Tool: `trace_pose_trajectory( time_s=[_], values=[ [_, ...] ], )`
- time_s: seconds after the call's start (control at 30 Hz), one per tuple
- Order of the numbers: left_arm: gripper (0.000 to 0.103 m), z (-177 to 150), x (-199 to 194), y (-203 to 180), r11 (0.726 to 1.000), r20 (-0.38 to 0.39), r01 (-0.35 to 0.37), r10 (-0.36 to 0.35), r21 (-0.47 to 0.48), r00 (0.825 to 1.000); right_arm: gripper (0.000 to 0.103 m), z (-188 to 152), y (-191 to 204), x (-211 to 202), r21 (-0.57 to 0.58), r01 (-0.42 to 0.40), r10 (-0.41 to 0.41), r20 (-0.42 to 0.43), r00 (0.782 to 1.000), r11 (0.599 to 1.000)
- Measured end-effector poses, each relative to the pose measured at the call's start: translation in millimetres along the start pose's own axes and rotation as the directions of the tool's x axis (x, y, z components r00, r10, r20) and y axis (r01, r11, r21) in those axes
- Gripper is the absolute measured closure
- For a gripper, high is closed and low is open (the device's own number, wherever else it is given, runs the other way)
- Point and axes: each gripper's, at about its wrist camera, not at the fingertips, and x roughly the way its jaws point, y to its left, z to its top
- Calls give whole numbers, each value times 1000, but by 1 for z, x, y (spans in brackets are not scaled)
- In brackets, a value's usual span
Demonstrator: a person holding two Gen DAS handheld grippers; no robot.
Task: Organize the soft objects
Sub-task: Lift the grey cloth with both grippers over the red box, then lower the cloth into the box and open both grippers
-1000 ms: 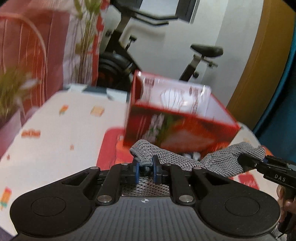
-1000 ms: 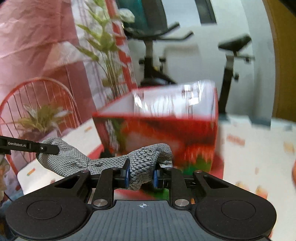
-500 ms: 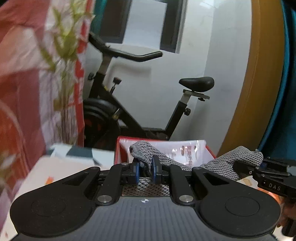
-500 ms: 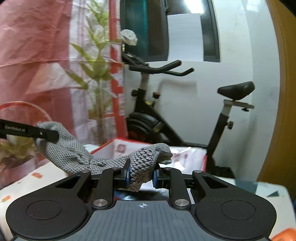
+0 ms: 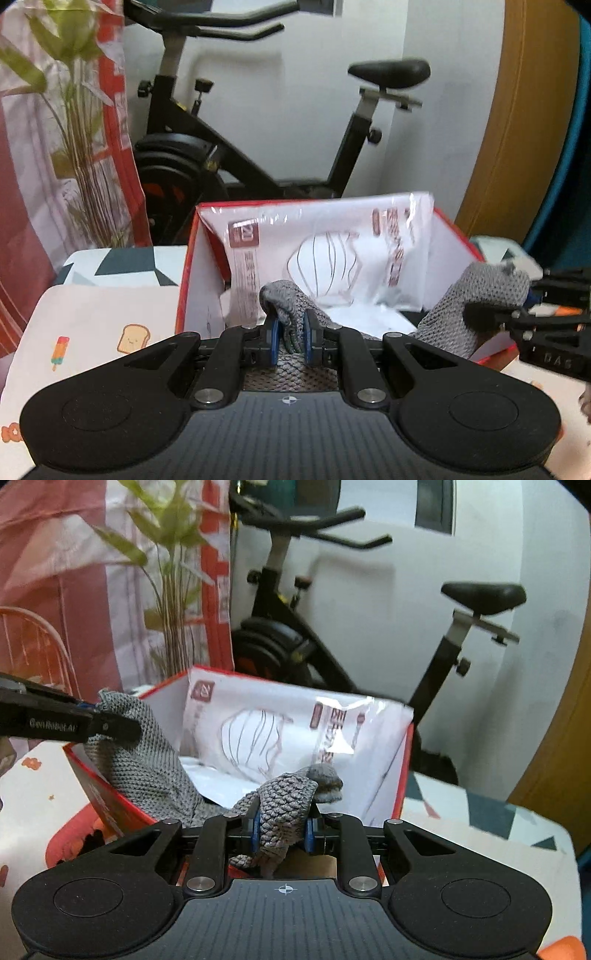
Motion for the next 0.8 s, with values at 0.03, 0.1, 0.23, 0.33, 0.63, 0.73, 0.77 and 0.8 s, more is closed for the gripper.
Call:
trace_pose_trajectory(
  time_s=[0.03,0.1,0.23,0.33,0.63,0.73,0.77,0.8],
  values=[
    [89,-1,4,-2,1000,-14,1,-1,22,1000,84,0,0,4,2,-1,1,-10,1000,1000],
    [89,-1,11,-7,997,-37,1,1,73,999,84,1,-4,13,29,-16,16,-29,999,999],
    [89,-2,28,-11,992,-106,13,1,124,994,84,2,-11,30,71,-20,27,-88,996,997],
    [89,-2,37,-8,992,-147,18,0,124,989,84,3,-14,37,94,-21,32,-112,993,995],
    [89,2,55,-1,993,-222,42,-16,110,975,84,8,-19,57,111,-30,53,-218,975,993],
    [89,1,57,-4,992,-231,46,-18,118,973,84,9,-17,67,87,-32,55,-269,962,996],
    [89,0,58,-5,992,-234,49,-20,118,972,84,10,-15,70,76,-29,49,-286,957,997],
    [89,1,58,-4,992,-237,49,-20,119,971,84,11,-15,73,69,-29,48,-295,954,997]
  ],
)
